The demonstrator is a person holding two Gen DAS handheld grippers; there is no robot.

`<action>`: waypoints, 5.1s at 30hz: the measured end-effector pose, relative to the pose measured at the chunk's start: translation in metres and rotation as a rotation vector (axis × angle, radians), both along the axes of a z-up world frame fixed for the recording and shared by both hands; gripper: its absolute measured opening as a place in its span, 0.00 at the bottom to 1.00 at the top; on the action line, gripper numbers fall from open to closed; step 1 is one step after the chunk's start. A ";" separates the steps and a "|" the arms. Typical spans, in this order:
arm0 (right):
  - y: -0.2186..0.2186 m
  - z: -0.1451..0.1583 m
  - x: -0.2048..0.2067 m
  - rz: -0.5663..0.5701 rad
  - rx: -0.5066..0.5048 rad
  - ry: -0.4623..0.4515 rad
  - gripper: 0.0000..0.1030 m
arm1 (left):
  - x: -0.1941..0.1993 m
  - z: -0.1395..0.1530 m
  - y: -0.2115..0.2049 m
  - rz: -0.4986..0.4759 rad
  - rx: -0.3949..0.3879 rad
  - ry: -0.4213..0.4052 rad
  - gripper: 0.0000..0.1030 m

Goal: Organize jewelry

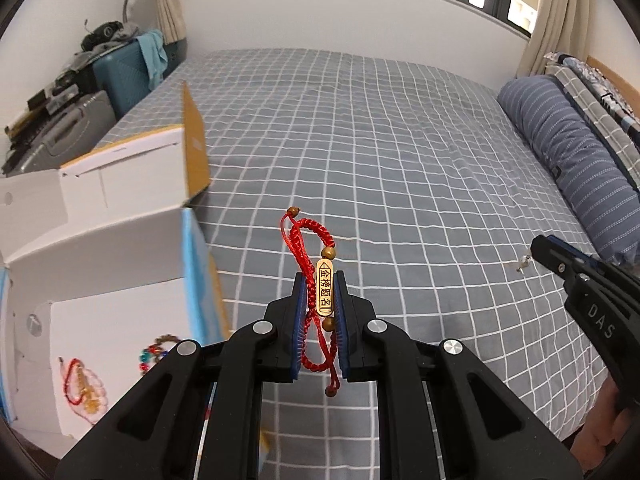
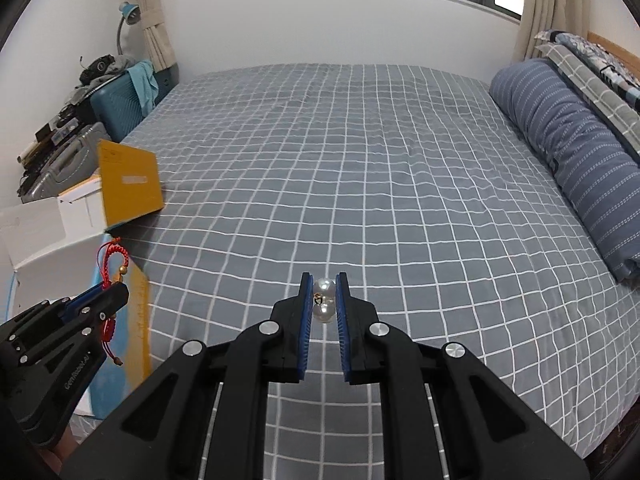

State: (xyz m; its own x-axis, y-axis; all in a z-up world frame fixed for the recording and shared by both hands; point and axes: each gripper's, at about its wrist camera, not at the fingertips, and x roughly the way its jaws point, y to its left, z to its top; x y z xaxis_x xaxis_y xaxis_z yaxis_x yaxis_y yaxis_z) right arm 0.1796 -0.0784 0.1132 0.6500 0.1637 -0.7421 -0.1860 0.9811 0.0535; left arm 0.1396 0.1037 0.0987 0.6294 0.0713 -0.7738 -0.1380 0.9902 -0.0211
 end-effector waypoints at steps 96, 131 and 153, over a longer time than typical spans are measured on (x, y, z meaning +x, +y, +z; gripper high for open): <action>0.304 -0.074 -0.058 0.433 -0.062 0.199 0.10 | -0.122 -0.046 0.267 0.353 0.001 0.143 0.12; 0.210 -0.029 -0.214 0.311 0.039 -0.213 0.93 | -0.283 -0.003 0.209 0.375 0.088 -0.193 0.94; 0.202 -0.046 -0.230 0.311 0.036 -0.176 0.93 | -0.296 -0.016 0.190 0.346 0.118 -0.194 0.94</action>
State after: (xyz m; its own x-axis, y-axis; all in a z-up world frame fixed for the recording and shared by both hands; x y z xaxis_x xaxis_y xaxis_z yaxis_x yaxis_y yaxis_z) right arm -0.0500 0.1238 0.0671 0.6823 0.3976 -0.6135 -0.4849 0.8741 0.0272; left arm -0.1560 0.2940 0.0827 0.6858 0.3856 -0.6172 -0.4678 0.8832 0.0319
